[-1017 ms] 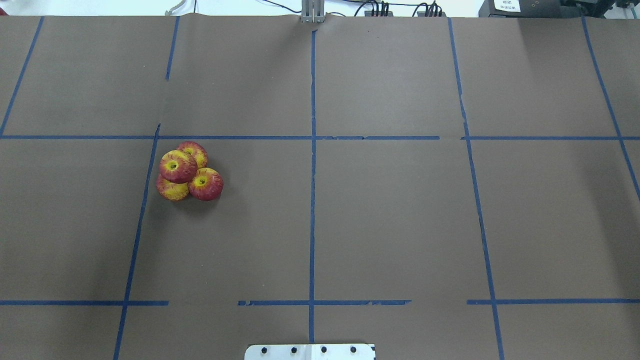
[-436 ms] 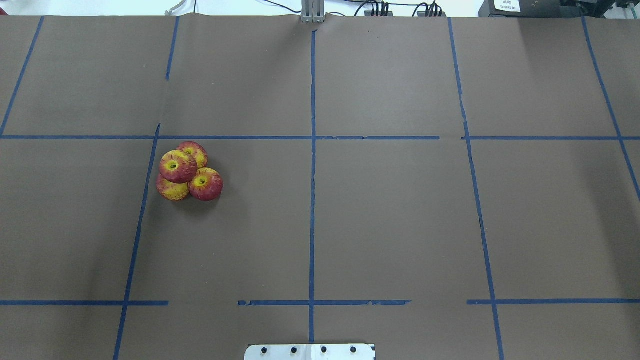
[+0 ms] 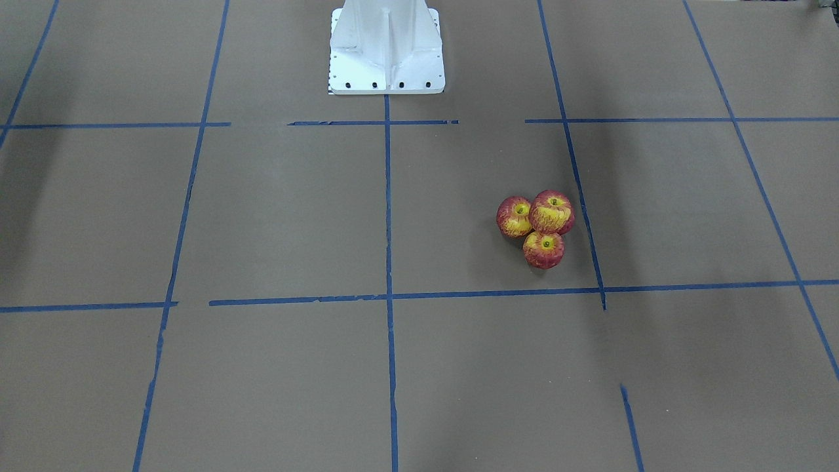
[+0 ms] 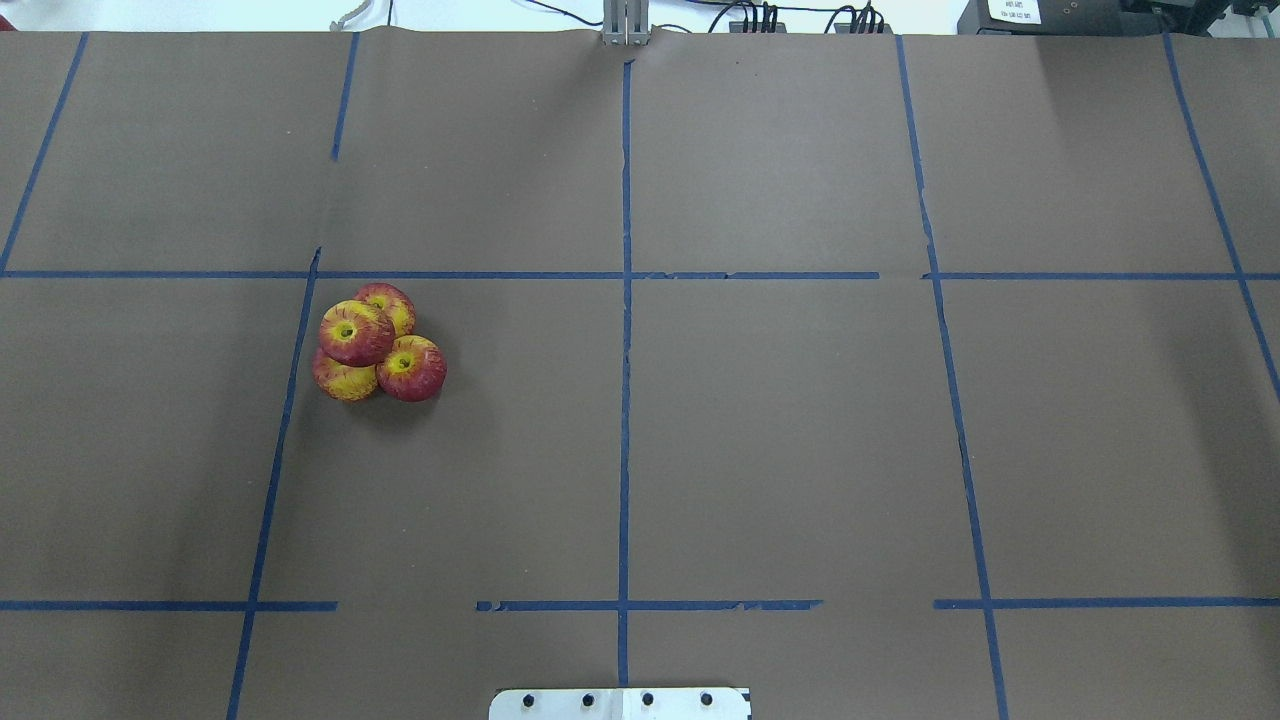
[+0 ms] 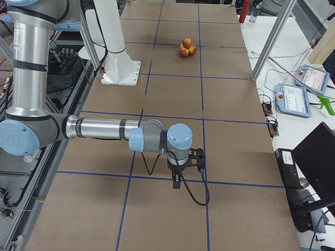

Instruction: Stack apples

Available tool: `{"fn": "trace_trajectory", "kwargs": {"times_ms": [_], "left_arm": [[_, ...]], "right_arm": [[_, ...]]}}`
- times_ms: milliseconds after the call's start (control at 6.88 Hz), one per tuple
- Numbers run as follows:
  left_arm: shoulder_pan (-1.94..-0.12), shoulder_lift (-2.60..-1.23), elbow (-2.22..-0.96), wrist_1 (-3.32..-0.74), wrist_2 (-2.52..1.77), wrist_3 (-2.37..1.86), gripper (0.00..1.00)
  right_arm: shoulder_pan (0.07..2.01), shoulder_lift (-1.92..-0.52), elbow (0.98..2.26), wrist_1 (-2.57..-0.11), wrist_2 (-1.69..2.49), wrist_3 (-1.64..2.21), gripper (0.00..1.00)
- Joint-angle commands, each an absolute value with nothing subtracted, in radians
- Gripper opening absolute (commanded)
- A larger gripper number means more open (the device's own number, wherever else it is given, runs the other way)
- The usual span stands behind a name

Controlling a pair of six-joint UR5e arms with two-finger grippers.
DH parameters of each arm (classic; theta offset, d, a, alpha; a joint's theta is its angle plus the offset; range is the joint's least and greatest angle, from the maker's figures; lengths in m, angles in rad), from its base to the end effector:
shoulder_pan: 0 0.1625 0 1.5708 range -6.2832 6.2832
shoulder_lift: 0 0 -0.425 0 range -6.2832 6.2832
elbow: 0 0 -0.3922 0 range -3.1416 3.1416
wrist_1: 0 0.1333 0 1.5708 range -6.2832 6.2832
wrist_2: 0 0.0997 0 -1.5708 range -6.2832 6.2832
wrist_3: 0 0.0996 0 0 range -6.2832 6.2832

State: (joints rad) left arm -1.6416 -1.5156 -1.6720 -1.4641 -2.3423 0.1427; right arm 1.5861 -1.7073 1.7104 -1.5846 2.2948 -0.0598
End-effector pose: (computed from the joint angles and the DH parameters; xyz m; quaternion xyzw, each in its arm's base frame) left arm -0.0965 -0.4578 0.6461 0.0121 0.3769 0.0219 0.9259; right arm 0.0739 -0.4322 0.6580 0.0083 -0.3541 -0.0189 0.9350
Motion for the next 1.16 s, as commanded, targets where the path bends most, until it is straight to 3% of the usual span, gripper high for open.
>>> {"fn": "trace_trajectory", "kwargs": {"times_ms": [0, 1017], "left_arm": [[-1.641, -1.517, -1.666, -1.465, -2.342, 0.143, 1.00], [-1.615, -1.517, -1.670, -1.466, -2.342, 0.144, 1.00]], "right_arm": [[1.586, -1.707, 1.710, -1.585, 2.295, -0.058, 1.00], [1.586, -1.707, 1.710, -1.585, 2.295, -0.060, 1.00]]}}
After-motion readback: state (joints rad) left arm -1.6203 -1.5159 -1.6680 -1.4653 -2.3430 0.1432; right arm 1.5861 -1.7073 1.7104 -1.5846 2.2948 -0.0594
